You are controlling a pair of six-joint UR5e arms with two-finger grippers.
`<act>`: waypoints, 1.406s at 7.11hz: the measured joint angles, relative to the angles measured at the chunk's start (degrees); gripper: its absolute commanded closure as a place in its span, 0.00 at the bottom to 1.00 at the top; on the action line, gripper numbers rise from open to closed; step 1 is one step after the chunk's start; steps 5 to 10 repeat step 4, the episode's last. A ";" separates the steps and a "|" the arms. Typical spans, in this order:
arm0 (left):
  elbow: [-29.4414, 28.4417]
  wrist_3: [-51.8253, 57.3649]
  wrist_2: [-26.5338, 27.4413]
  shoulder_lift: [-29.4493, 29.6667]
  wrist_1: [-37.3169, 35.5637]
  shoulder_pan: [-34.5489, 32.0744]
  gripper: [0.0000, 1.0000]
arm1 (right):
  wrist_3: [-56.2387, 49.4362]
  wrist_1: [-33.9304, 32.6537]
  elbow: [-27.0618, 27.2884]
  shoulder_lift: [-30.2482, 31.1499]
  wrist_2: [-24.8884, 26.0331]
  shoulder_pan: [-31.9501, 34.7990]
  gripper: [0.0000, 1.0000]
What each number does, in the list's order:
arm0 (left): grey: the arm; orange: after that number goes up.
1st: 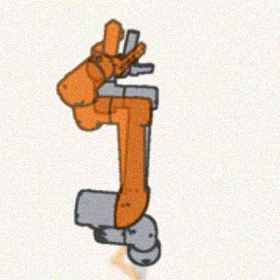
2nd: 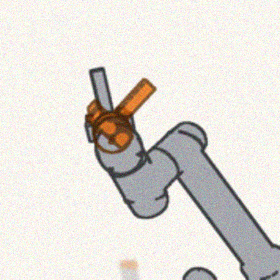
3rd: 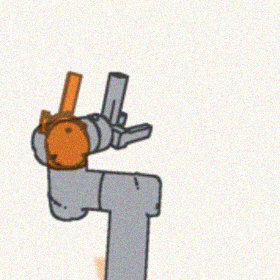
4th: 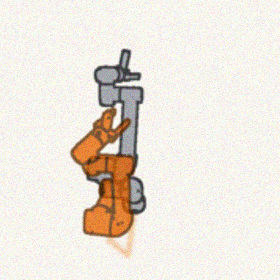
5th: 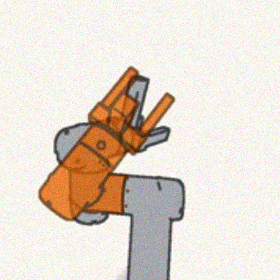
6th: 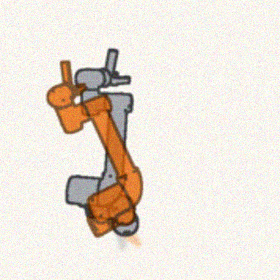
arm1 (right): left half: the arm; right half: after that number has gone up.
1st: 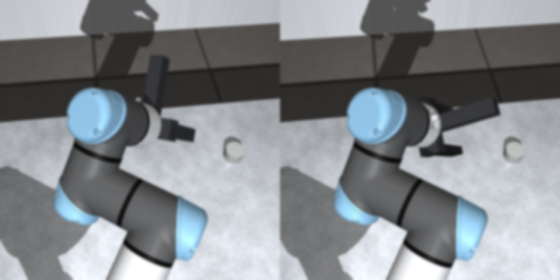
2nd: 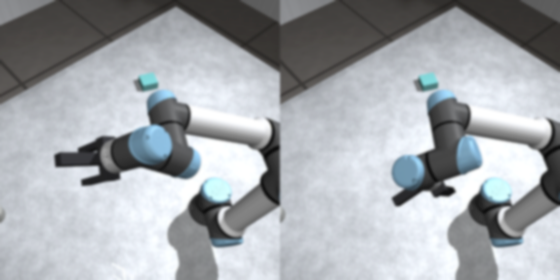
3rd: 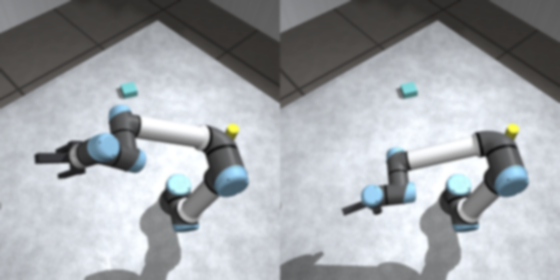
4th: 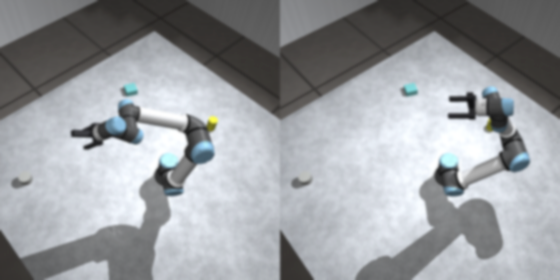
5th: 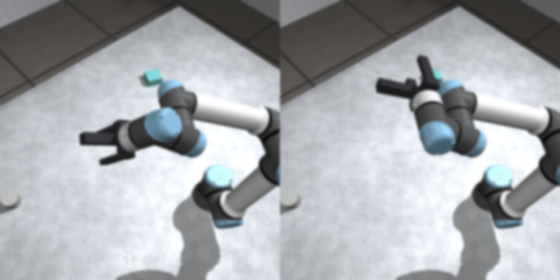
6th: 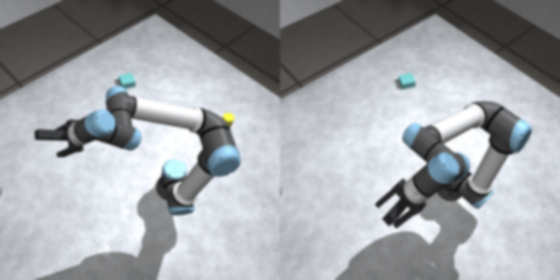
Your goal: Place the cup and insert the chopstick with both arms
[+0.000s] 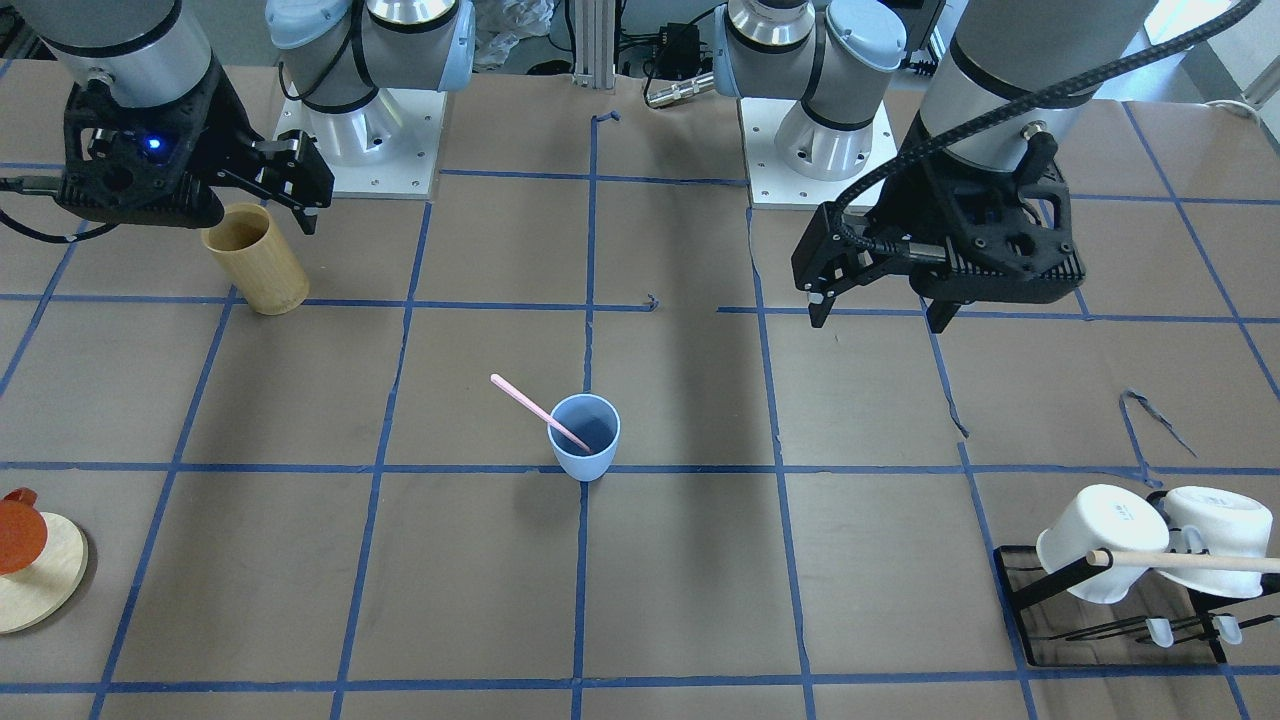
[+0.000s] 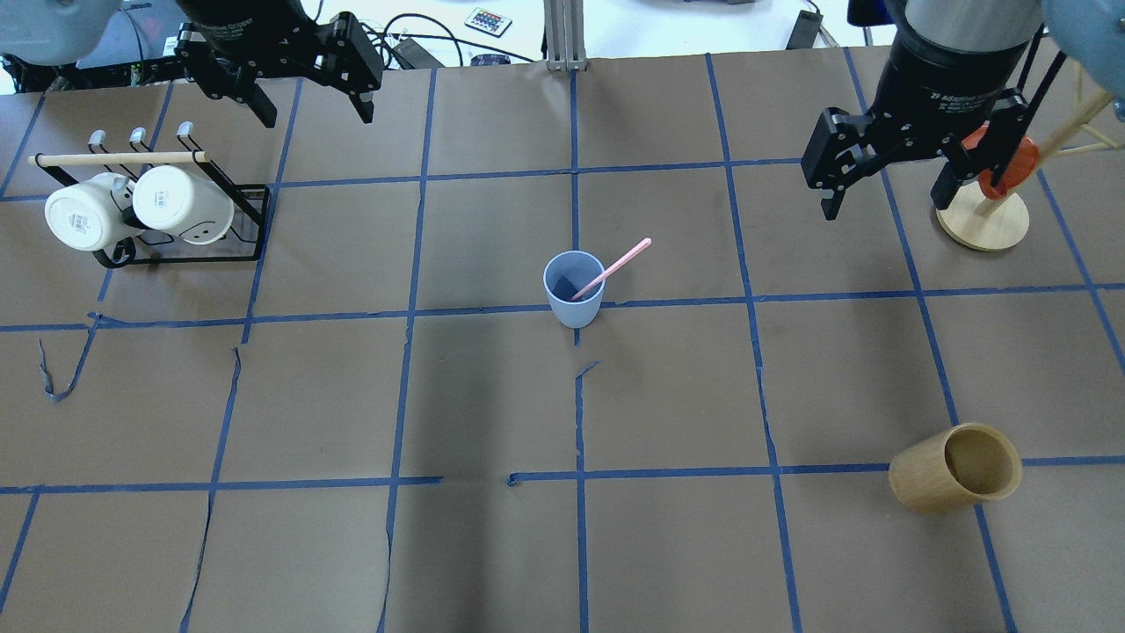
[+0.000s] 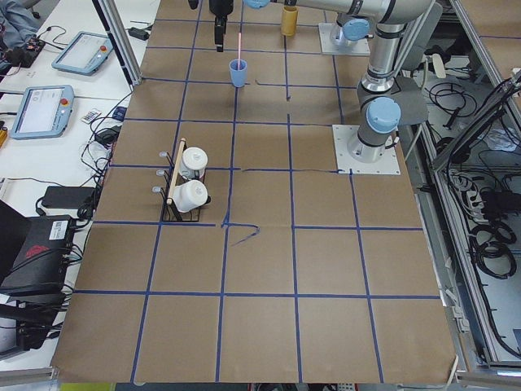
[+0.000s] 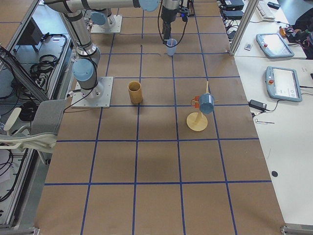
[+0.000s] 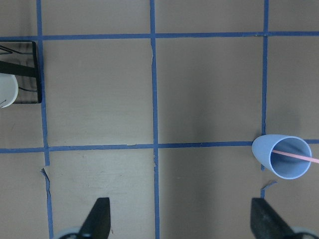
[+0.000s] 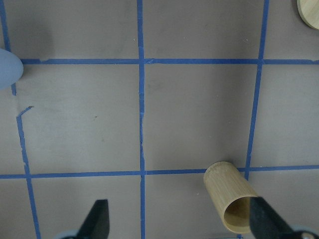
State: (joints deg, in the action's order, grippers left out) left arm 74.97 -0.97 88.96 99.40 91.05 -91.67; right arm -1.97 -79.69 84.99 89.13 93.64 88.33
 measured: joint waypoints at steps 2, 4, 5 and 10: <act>0.00 0.00 -0.01 0.00 0.00 0.00 0.00 | -0.32 -0.05 0.09 0.13 -1.76 0.00 0.00; 0.00 0.00 -0.01 0.00 0.00 0.00 0.00 | -0.45 0.15 0.15 0.17 -2.10 0.00 0.00; 0.00 0.00 -0.01 0.00 0.00 0.00 0.00 | -0.45 0.15 0.15 0.17 -2.10 0.00 0.00; 0.00 0.00 -0.01 0.00 0.00 0.00 0.00 | -0.45 0.15 0.15 0.17 -2.10 0.00 0.00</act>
